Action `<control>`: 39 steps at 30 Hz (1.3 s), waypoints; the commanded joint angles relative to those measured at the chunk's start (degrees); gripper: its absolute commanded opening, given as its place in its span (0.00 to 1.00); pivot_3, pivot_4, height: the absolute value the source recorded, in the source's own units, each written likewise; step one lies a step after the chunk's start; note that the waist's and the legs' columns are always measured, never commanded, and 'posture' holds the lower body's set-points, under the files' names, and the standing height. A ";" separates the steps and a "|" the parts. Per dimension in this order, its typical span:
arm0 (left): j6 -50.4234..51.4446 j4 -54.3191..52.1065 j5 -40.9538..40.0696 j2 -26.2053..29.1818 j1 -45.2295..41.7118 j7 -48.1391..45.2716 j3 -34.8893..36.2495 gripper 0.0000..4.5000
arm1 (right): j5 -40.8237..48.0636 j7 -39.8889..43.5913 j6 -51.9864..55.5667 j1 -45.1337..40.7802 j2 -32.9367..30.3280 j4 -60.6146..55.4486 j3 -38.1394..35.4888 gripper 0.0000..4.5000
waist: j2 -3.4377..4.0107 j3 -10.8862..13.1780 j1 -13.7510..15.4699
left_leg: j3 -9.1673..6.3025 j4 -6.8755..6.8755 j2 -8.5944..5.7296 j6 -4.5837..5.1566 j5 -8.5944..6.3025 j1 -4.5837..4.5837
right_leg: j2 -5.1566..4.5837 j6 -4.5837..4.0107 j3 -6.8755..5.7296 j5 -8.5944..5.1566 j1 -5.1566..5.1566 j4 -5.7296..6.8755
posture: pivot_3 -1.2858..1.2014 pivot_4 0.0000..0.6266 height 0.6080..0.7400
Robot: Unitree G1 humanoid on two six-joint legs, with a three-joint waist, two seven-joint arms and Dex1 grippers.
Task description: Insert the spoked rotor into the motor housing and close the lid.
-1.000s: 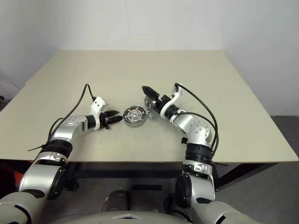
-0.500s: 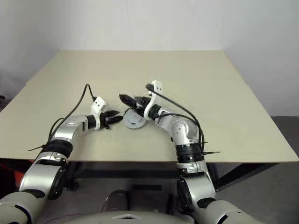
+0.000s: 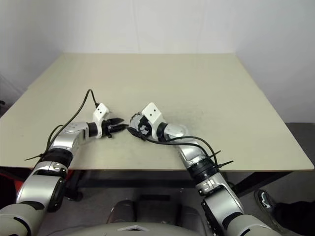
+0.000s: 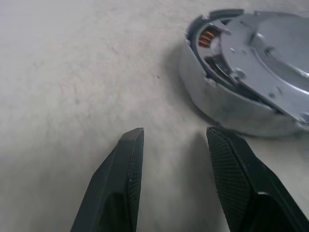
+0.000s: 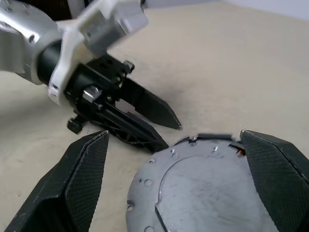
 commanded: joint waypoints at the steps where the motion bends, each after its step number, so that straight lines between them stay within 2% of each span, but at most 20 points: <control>1: -0.30 -2.98 -0.71 1.02 -0.01 -0.81 0.47 0.49 | -0.94 -0.29 -2.46 -1.11 0.80 1.93 -1.89 1.00 | 0.00 0.00 -0.02 | 0.00 0.01 0.00 0.01 0.00 -0.01 | 0.00 0.00 0.00 0.00 0.00 0.00 | 0.52 0.00 1.00; 15: 0.01 -4.53 -0.90 0.82 1.05 -1.08 0.46 0.49 | -4.54 0.15 -5.88 -1.44 0.59 6.75 -3.37 1.00 | -0.02 -0.01 -0.05 | 0.01 0.06 0.01 0.03 -0.02 0.04 | 0.00 -0.02 0.00 0.01 0.04 0.05 | 0.52 0.00 1.00; 17: -0.12 -4.34 -0.84 0.77 0.92 -0.91 0.49 0.49 | -4.88 0.56 -6.04 -1.27 0.67 6.62 -3.20 0.91 | -0.02 -0.01 -0.06 | 0.01 0.07 0.01 0.04 -0.02 0.04 | 0.00 -0.02 0.00 0.01 0.04 0.06 | 0.52 0.00 1.00; 20: -0.43 -3.99 -0.72 0.76 0.84 -0.50 0.59 0.49 | -4.69 0.89 -5.70 -1.64 0.87 5.88 -3.80 0.72 | -0.02 -0.01 -0.06 | 0.01 0.08 0.01 0.04 -0.02 0.05 | 0.00 -0.02 0.00 0.01 0.04 0.07 | 0.52 0.00 1.00; 21: -0.52 -3.90 -0.69 0.74 0.90 -0.37 0.60 0.49 | -4.50 0.90 -5.56 -1.97 0.89 5.62 -4.18 0.69 | -0.02 -0.01 -0.06 | 0.01 0.09 0.01 0.04 -0.02 0.05 | 0.00 -0.02 0.00 0.01 0.04 0.08 | 0.52 0.00 1.00; 32: -0.92 -3.62 -0.34 0.40 1.55 1.02 0.45 0.49 | 1.69 -1.90 3.74 -7.07 5.17 4.91 -12.26 0.69 | -0.01 -0.01 -0.05 | 0.00 0.10 0.02 0.06 -0.03 0.04 | 0.00 -0.03 0.00 0.01 0.04 0.10 | 0.52 0.00 1.00; 39: -0.81 -3.72 -0.35 0.31 1.50 1.64 0.39 0.49 | -2.07 -2.84 1.57 -7.19 5.47 9.60 -9.78 0.69 | -0.01 -0.01 -0.04 | 0.01 0.11 0.02 0.05 -0.03 0.04 | 0.00 -0.03 0.00 0.02 0.04 0.10 | 0.52 0.00 1.00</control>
